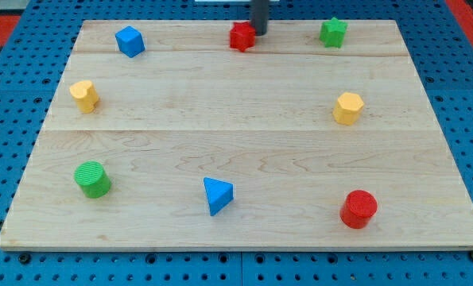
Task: Slide the red star into the blue cube
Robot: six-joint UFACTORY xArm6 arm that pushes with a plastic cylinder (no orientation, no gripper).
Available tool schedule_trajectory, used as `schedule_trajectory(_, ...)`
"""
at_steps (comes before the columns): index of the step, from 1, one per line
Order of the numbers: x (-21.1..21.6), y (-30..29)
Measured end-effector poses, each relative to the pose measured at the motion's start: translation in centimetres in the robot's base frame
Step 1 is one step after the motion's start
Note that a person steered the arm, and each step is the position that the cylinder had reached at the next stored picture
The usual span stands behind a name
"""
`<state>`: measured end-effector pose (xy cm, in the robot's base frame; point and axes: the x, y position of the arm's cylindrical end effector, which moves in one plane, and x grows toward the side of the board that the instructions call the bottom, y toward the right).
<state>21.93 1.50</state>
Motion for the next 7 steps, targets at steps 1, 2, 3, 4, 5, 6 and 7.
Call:
schedule_trajectory(1,1.2,0.9)
schedule_trajectory(2,2.4,2.7)
schedule_trajectory(3,0.6,-4.8)
schedule_trajectory(4,-0.2,-8.4)
schedule_trajectory(5,2.0,-9.1)
schedule_trajectory(6,3.5,-8.9)
schedule_trajectory(7,5.0,-6.3)
